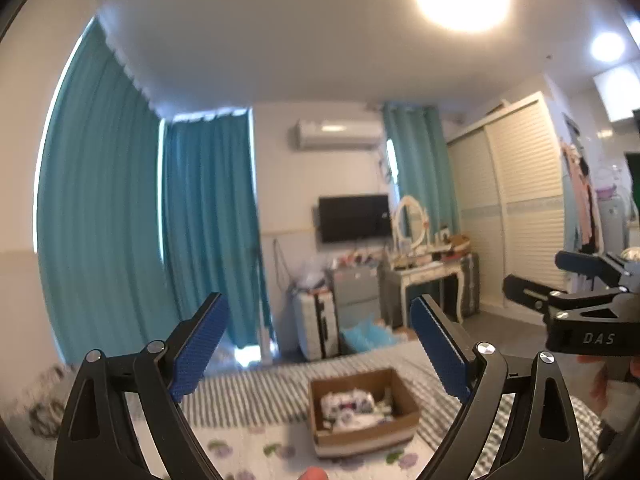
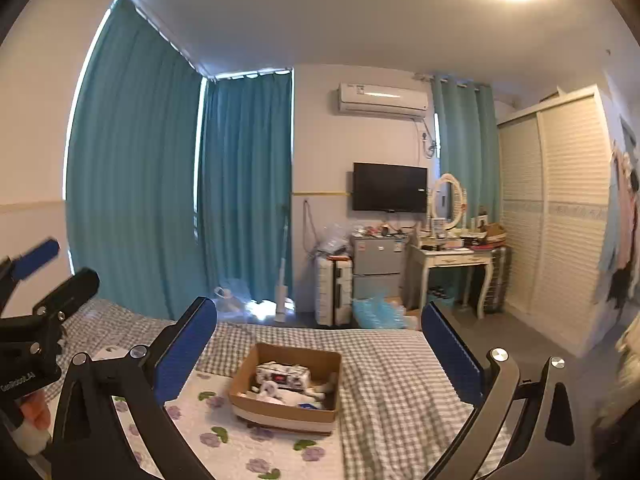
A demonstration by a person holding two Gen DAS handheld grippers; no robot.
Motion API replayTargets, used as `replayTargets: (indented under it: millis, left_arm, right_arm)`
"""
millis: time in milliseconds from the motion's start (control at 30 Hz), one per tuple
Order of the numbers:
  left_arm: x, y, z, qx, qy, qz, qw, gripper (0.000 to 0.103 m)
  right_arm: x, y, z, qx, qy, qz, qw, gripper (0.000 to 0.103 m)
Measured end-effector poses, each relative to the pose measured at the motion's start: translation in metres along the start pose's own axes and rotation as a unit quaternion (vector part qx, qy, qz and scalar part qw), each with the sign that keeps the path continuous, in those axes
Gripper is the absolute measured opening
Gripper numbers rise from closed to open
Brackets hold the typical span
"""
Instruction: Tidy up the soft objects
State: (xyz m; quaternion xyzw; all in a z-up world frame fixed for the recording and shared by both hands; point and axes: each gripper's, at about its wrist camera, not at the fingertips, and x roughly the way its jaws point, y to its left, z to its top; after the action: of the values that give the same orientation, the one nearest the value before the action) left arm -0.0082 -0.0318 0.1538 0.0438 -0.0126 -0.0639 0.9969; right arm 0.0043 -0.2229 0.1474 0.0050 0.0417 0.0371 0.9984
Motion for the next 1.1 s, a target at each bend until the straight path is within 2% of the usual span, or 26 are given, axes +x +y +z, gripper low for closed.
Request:
replayTargets:
  millis: [100,233,367,467,733,1100]
  left_arm:
    - [0.006,0.000,-0.031,-0.012,0.012,0.014,0.9998,0.094]
    - [0.031,0.000,-0.082,-0.018,0.037,0.033,0.9986,0.094]
    - [0.057,-0.003,-0.130,-0.039,0.064,0.039,0.9964,0.094]
    - [0.071,-0.007,-0.152,-0.034,0.091,0.052,0.9939,0.094]
    - [0.077,-0.011,-0.167,-0.036,0.117,0.046,0.9914,0.094]
    - [0.074,-0.013,-0.172,-0.040,0.133,0.030,0.9899,0.094]
  right_arm:
    - [0.020,-0.002,-0.033,-0.005,-0.008,-0.004,1.000,0.103]
    - [0.051,-0.006,-0.069,-0.012,0.006,0.009,1.000,0.103]
    - [0.087,-0.013,-0.112,-0.009,0.048,0.013,0.999,0.103]
    - [0.106,-0.017,-0.136,-0.003,0.073,0.021,0.997,0.103]
    - [0.121,-0.019,-0.161,0.005,0.100,0.031,0.994,0.103]
    - [0.109,-0.019,-0.149,0.011,0.086,0.024,0.996,0.103]
